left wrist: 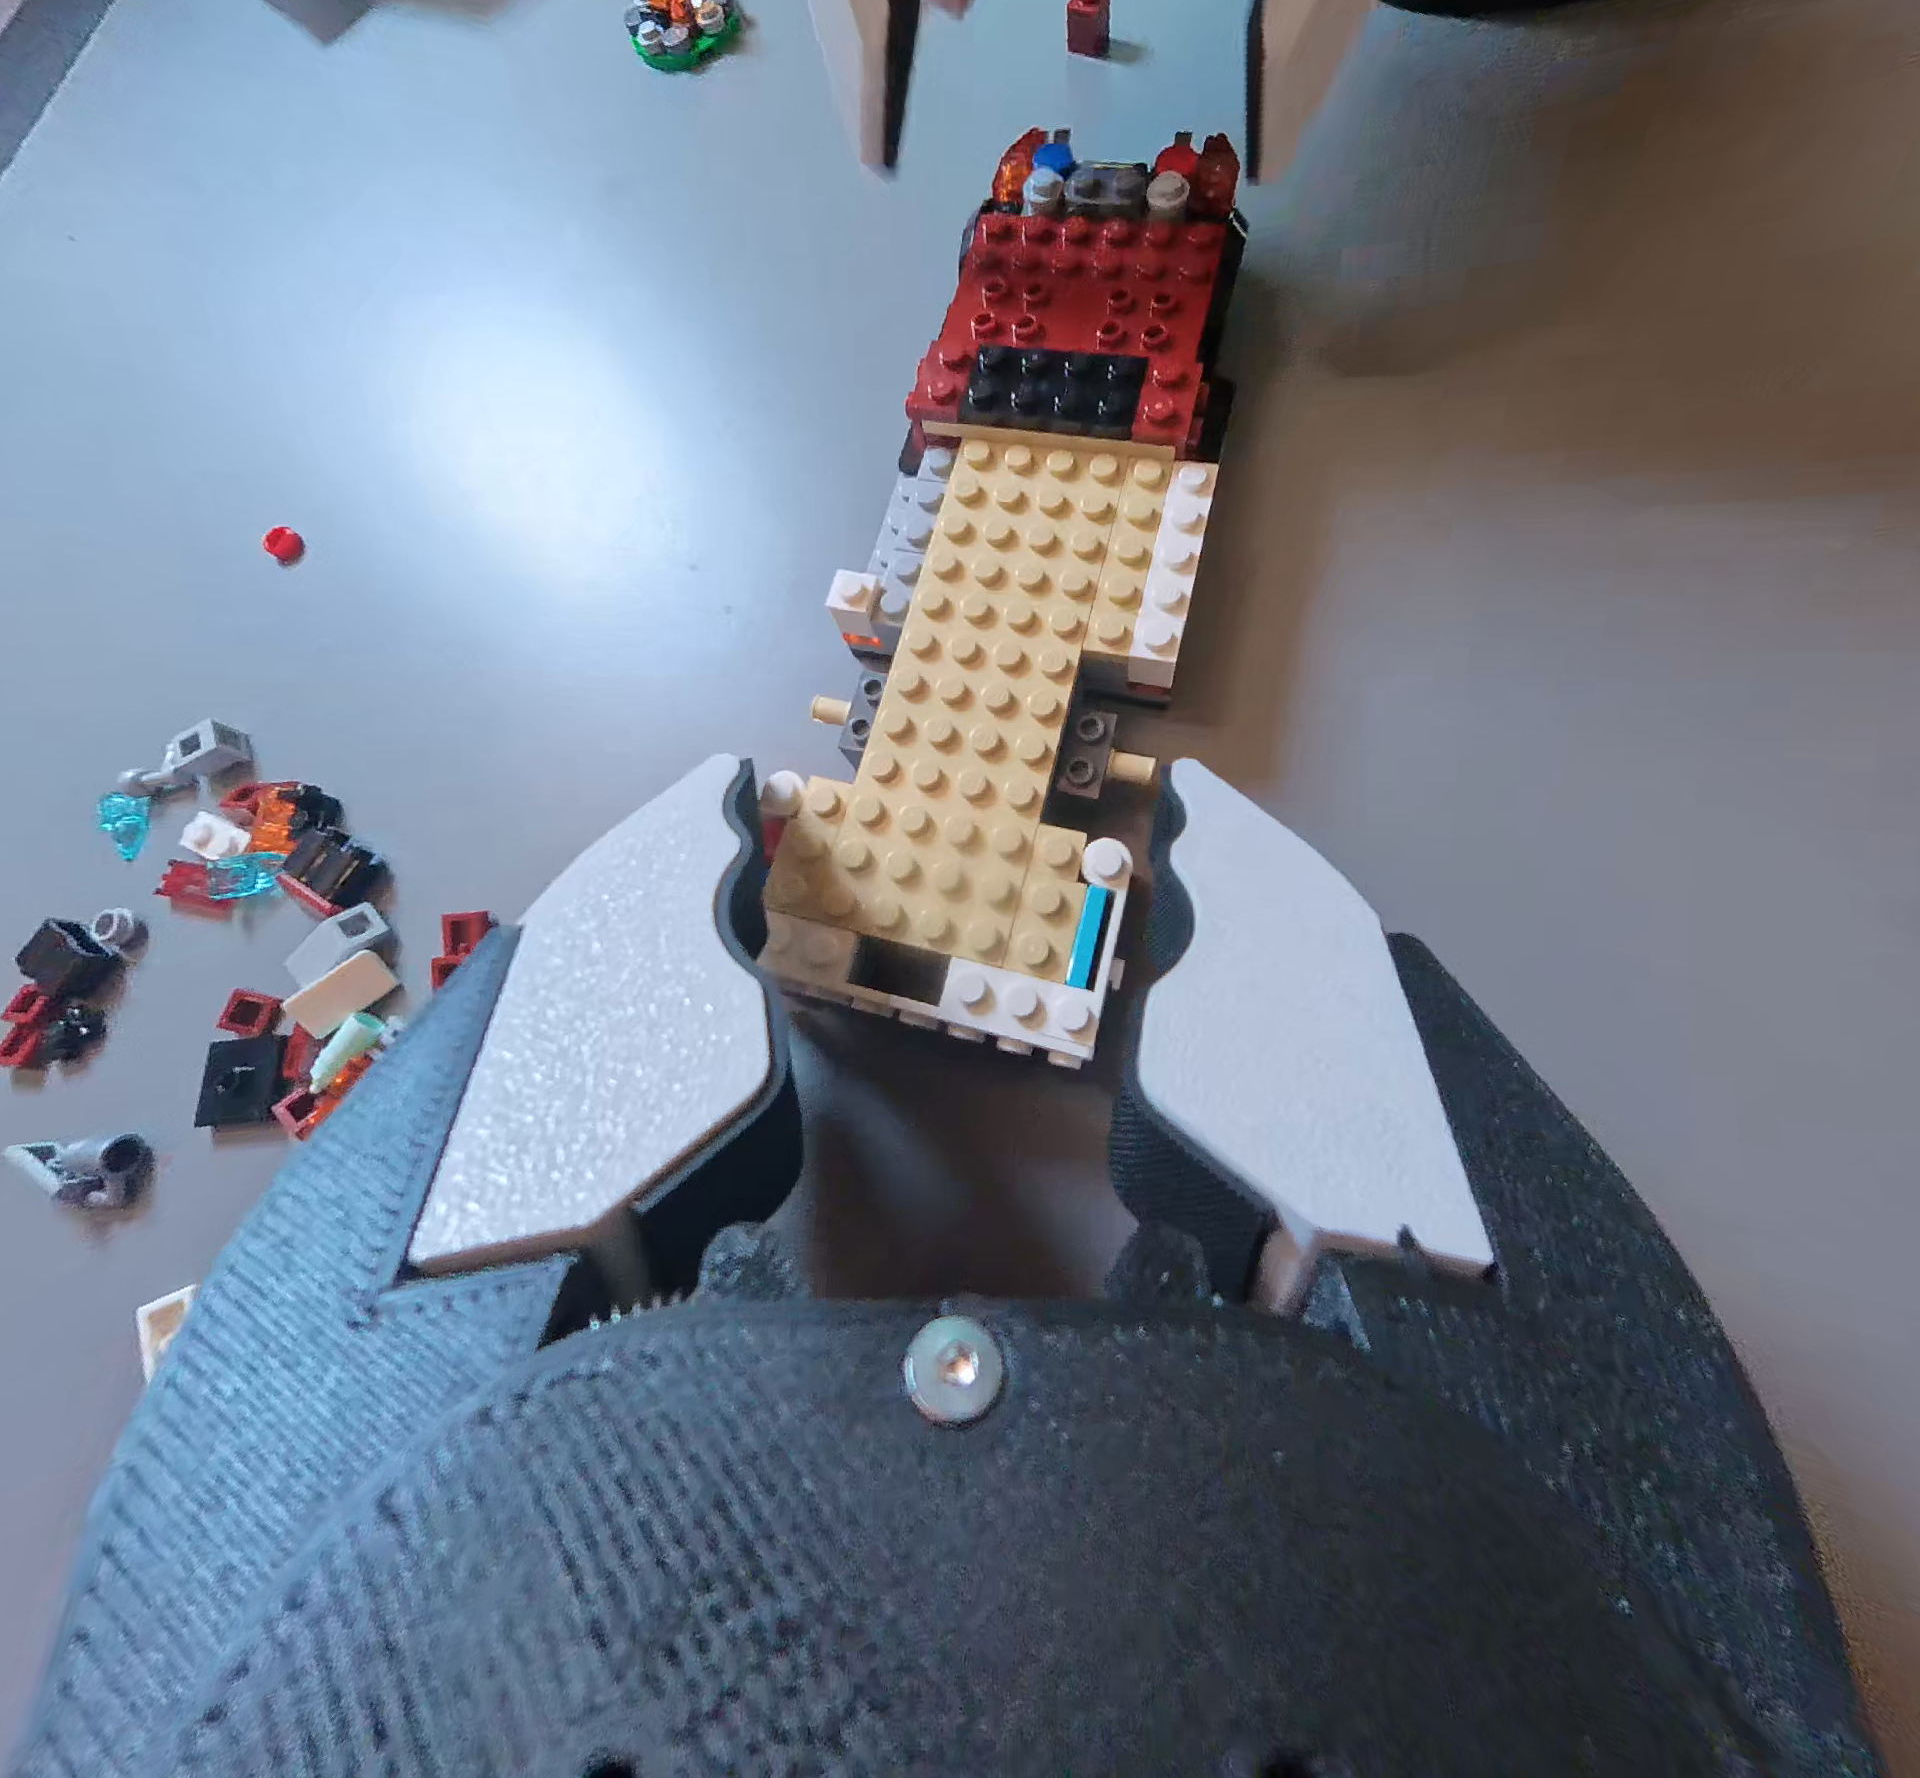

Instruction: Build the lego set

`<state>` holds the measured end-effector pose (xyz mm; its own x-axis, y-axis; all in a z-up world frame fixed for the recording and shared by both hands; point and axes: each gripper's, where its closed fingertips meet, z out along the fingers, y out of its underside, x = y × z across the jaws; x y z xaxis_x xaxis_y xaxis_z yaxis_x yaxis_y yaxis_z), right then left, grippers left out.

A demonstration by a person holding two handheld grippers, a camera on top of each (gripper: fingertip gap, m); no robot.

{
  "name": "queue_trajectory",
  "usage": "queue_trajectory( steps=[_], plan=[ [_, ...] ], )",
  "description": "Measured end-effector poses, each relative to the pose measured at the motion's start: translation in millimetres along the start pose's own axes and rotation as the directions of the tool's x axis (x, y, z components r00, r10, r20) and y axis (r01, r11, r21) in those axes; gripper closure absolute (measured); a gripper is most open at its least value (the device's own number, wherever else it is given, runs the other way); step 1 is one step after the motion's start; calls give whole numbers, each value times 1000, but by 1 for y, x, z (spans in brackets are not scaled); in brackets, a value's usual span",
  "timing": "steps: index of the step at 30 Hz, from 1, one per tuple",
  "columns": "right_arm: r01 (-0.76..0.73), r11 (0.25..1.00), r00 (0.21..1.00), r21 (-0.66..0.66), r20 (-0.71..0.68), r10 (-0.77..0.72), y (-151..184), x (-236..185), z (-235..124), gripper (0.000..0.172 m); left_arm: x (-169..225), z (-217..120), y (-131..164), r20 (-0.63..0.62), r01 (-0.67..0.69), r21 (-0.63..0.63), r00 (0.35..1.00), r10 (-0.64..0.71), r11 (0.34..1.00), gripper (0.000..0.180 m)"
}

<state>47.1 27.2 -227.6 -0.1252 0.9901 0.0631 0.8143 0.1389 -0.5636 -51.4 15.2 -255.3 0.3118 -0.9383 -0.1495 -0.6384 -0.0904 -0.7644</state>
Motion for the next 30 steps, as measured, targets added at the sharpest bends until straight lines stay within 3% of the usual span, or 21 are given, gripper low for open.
queue_trajectory(
  steps=[6, 12, 21, 30],
  plan=[
    [-128, 990, 980, 54, -148, 135, 40, 31, -61, 128, -4, -4, -1, -1, 5, 6, 1000, -5, 1000, 110],
    [-206, 978, 976, -33, -77, 203, 90, 10, -49, 143, -11, -10, -5, -6, 51, 34, 999, -51, 998, 99],
    [-206, 976, 977, -72, -75, 201, 96, 8, -26, 163, -12, -6, -3, 0, 47, 11, 999, -47, 999, 98],
    [-189, 980, 980, -58, -73, 184, 88, 8, -26, 164, -15, -5, -3, 7, 56, 13, 998, -56, 998, 94]
  ],
)
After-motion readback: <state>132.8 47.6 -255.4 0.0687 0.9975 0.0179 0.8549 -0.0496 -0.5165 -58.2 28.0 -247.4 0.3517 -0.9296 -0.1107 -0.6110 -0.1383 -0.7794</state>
